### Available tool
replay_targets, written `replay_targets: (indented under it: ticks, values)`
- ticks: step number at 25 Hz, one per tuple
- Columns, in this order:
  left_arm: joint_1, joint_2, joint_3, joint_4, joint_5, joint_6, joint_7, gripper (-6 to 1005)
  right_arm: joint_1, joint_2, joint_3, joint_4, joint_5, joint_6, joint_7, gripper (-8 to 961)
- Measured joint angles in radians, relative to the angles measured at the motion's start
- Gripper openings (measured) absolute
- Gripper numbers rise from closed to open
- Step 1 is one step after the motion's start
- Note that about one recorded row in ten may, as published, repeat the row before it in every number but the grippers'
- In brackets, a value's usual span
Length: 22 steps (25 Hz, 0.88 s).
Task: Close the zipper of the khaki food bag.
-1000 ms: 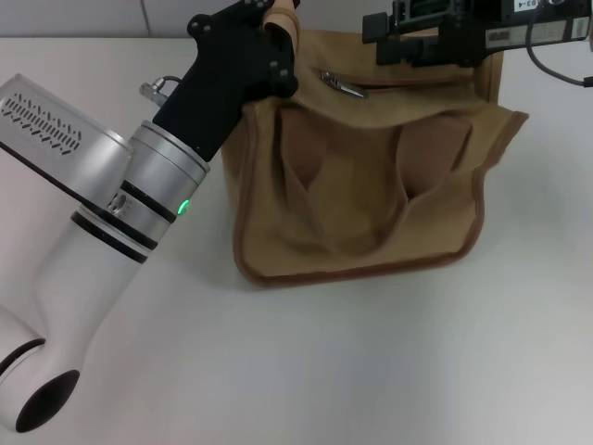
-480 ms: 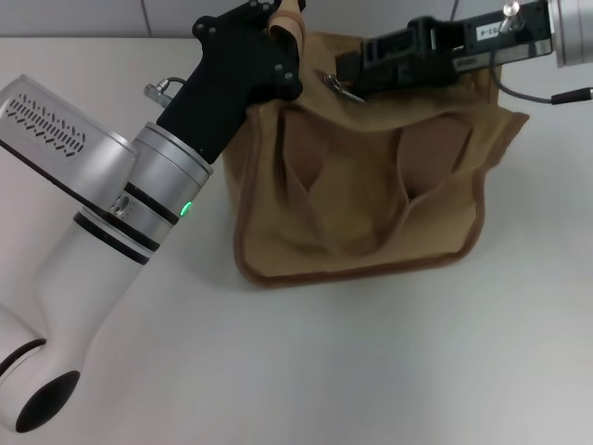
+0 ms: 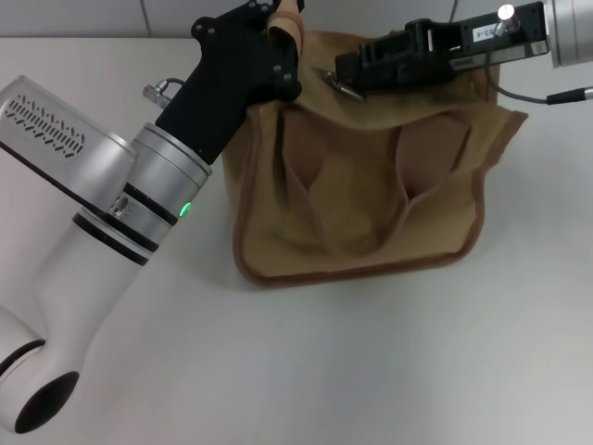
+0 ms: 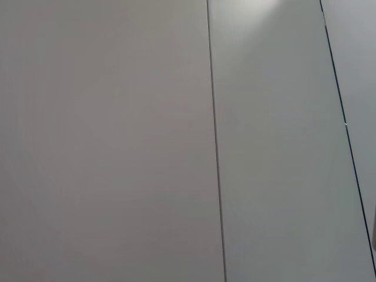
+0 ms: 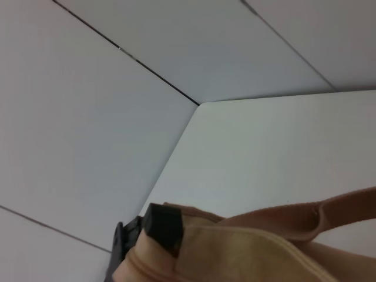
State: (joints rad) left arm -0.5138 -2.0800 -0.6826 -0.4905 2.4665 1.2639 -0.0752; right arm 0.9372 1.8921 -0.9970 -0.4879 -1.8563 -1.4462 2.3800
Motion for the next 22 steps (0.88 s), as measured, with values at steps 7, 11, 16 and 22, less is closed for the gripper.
replay_targets:
  ticks: [7,11,16,22]
  values:
    - [0.001,0.000,0.000,0.003,0.000,0.000,0.000,65,0.006,0.013,0.006,-0.005,0.006,-0.071,-0.028,492]
    - [0.003,0.000,0.000,0.004,0.000,0.000,0.000,66,0.001,0.016,0.009,-0.012,0.009,-0.085,-0.046,494]
    - [0.003,0.000,0.000,0.002,0.000,0.000,0.000,67,-0.002,0.017,0.009,-0.008,0.007,-0.074,-0.049,486]
    - [0.007,0.000,0.000,-0.002,0.000,0.001,0.000,67,-0.002,0.030,0.006,0.005,0.004,-0.046,-0.050,474]
